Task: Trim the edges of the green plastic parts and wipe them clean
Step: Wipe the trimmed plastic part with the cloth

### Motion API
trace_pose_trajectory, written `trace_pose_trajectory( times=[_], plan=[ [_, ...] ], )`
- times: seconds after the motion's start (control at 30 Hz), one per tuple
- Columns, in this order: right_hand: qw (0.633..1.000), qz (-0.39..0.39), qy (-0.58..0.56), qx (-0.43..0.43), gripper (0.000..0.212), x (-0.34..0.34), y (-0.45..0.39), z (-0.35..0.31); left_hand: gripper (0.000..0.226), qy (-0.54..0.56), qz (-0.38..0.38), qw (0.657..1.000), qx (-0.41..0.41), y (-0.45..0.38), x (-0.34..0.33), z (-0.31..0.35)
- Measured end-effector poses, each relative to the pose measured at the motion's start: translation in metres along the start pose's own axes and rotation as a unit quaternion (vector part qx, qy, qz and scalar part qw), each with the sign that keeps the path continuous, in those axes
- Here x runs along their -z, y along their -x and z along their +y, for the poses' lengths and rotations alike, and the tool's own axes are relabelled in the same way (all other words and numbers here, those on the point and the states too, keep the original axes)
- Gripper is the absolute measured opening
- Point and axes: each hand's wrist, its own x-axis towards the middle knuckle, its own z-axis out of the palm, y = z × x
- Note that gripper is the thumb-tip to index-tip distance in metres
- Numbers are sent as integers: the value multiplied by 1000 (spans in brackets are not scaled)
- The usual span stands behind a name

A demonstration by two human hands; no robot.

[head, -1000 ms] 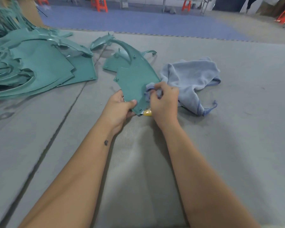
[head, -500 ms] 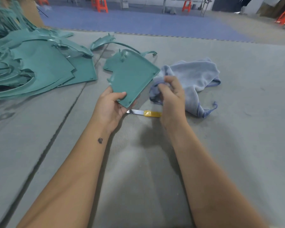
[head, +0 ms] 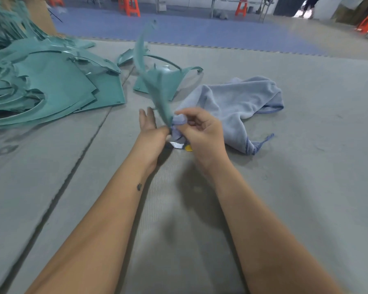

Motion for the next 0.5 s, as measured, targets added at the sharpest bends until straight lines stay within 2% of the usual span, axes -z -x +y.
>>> trace_pose_trajectory(
  times=[0.1, 0.2, 0.3, 0.37, 0.43, 0.5],
  plan=[
    [995, -26, 91, 26, 31, -3, 1, 6, 53, 168, -76, 983, 17, 7, 0, 6],
    [973, -56, 203, 96, 21, -2, 5, 8, 36, 352, -86, 931, 54, 8, 4, 10],
    [937, -84, 270, 206, 20, -5, 9, 7, 37, 379, -30, 922, 78, 4, 8, 10],
    [920, -90, 302, 233, 23, -7, 11, 8, 41, 386, 0, 918, 93, 2, 9, 10],
    [906, -64, 349, 230, 22, -7, 8, 9, 42, 388, 11, 917, 95, 0, 9, 9],
    [901, -41, 403, 157, 23, -2, 3, 10, 39, 368, 8, 924, 101, 1, 9, 9]
  ],
)
